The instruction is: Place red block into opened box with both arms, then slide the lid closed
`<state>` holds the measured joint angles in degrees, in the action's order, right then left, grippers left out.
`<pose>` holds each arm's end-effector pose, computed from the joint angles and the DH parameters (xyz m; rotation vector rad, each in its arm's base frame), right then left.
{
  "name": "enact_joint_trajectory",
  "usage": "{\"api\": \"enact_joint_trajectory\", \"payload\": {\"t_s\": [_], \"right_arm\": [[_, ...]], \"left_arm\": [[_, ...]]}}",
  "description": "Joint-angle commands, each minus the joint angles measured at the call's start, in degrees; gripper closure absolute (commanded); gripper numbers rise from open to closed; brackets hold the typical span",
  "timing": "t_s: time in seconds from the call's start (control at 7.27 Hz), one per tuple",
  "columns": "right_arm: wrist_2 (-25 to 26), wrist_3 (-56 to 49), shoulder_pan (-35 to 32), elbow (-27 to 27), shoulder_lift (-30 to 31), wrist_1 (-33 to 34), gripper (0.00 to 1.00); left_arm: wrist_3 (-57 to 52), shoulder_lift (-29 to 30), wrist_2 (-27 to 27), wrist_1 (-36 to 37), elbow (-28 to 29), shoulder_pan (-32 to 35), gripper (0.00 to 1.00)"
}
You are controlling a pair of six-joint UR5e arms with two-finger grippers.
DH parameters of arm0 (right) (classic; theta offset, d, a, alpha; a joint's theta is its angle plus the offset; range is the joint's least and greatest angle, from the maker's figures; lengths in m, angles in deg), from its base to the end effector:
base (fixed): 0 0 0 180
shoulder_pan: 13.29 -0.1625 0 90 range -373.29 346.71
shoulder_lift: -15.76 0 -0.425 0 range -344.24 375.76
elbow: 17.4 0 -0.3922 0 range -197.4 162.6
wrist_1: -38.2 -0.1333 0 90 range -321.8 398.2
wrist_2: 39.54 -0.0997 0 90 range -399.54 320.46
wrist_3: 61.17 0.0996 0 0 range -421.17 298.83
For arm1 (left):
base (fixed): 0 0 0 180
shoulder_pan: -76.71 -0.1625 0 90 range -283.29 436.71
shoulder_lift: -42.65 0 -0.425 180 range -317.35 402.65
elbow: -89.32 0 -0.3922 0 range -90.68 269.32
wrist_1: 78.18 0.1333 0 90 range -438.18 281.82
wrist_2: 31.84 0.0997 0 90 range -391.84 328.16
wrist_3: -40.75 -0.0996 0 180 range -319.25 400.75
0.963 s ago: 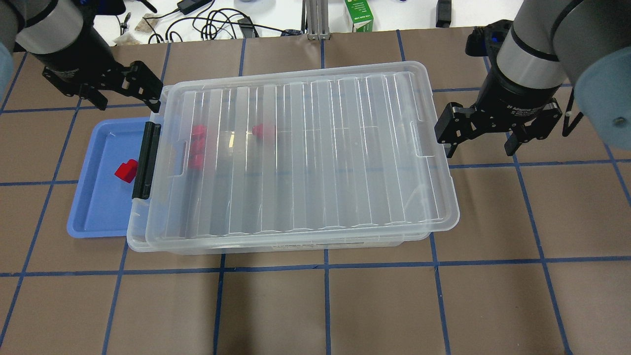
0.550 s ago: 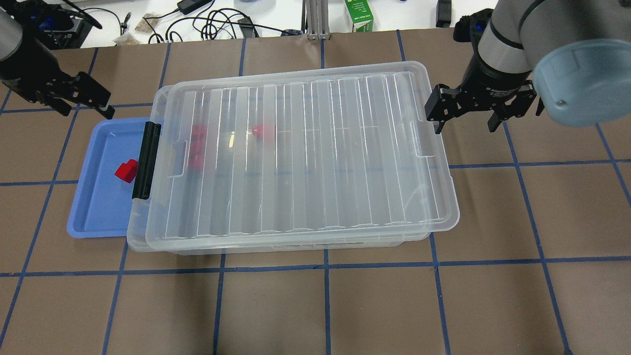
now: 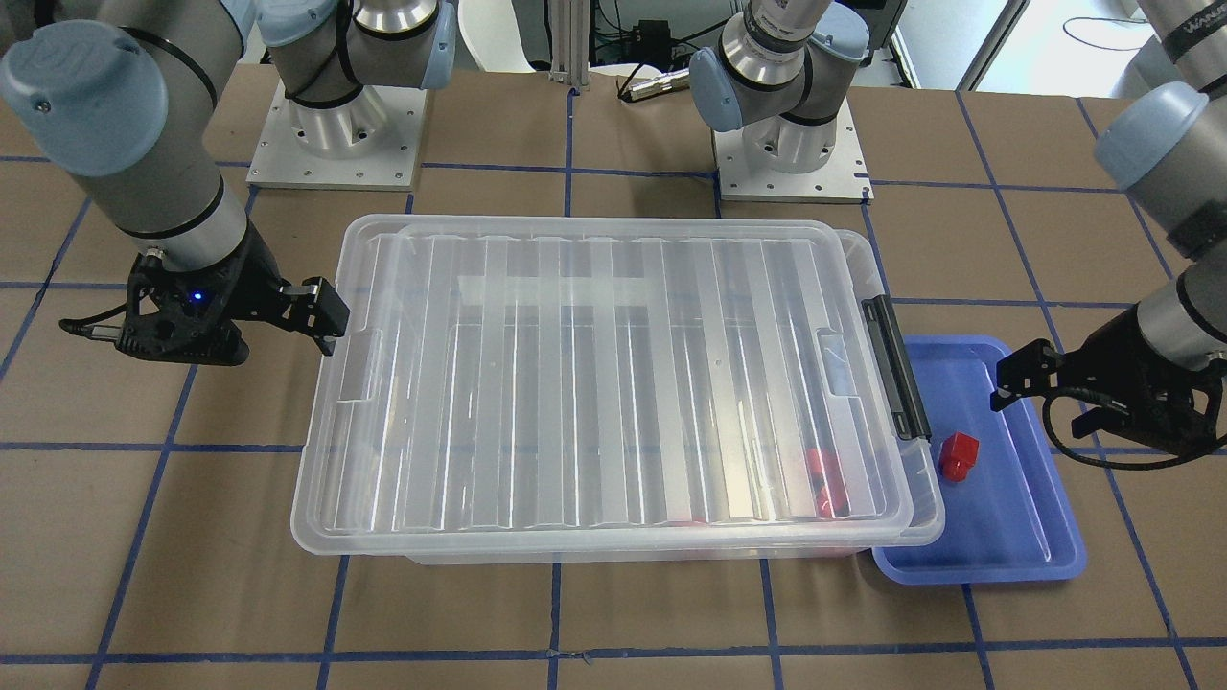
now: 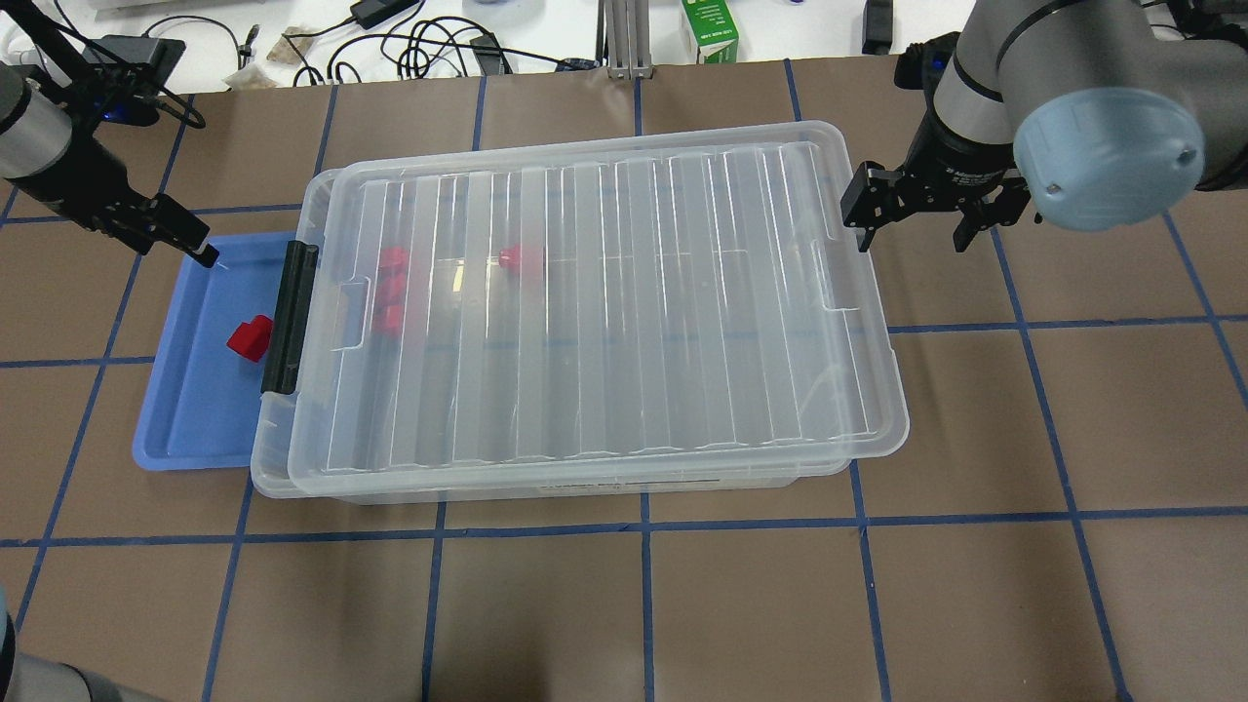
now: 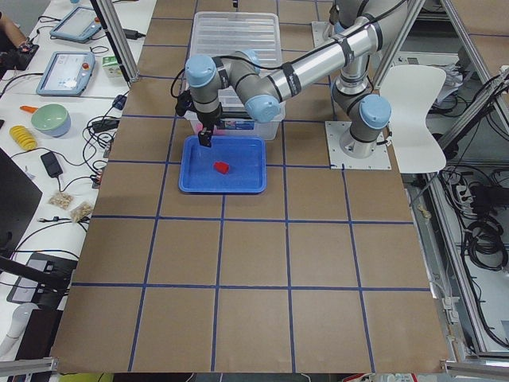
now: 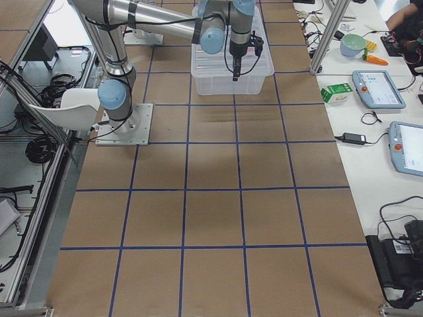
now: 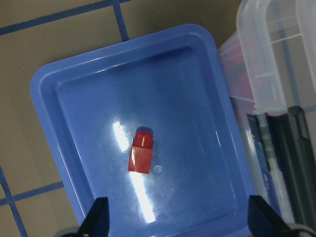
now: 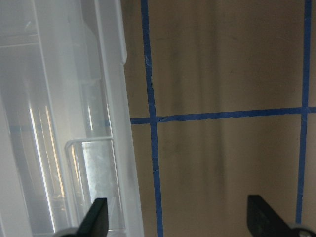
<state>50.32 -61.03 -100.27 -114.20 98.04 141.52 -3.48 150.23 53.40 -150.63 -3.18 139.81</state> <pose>0.1052 -0.5407 0.3837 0.0866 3.1373 0.0328 0.1416 -0.5919 0.3294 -0.4565 -3.0139 0.0189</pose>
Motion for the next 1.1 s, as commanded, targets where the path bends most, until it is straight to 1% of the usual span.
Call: {"api": "enact_joint_trajectory", "payload": {"t_s": [0.0, 0.14, 0.28, 0.41, 0.69, 0.96], "right_arm": [[-0.21, 0.13, -0.11, -0.05, -2.37, 0.56, 0.00], [-0.21, 0.04, -0.20, -0.06, -2.82, 0.74, 0.00], [-0.30, 0.04, -0.20, 0.03, -3.52, 0.83, 0.00], [-0.30, -0.05, -0.20, 0.03, -4.40, 2.22, 0.00], [-0.22, -0.31, -0.20, 0.47, -4.76, 2.76, 0.00], [-0.13, -2.93, 0.23, 0.73, -4.93, 3.55, 0.00]], "left_arm": [[-0.34, 3.68, 0.18, 14.11, -7.65, -0.53, 0.00], [-0.51, 4.04, 0.27, 17.40, -10.74, -0.53, 0.00], [0.10, 4.39, 0.36, 19.70, -11.90, -0.53, 0.00], [2.11, 5.61, 0.10, 19.98, -12.00, -0.53, 0.00], [2.39, 7.11, 0.80, 20.25, -12.09, -0.53, 0.00], [2.74, 7.73, 0.97, 20.34, -12.09, -0.44, 0.01]]}}
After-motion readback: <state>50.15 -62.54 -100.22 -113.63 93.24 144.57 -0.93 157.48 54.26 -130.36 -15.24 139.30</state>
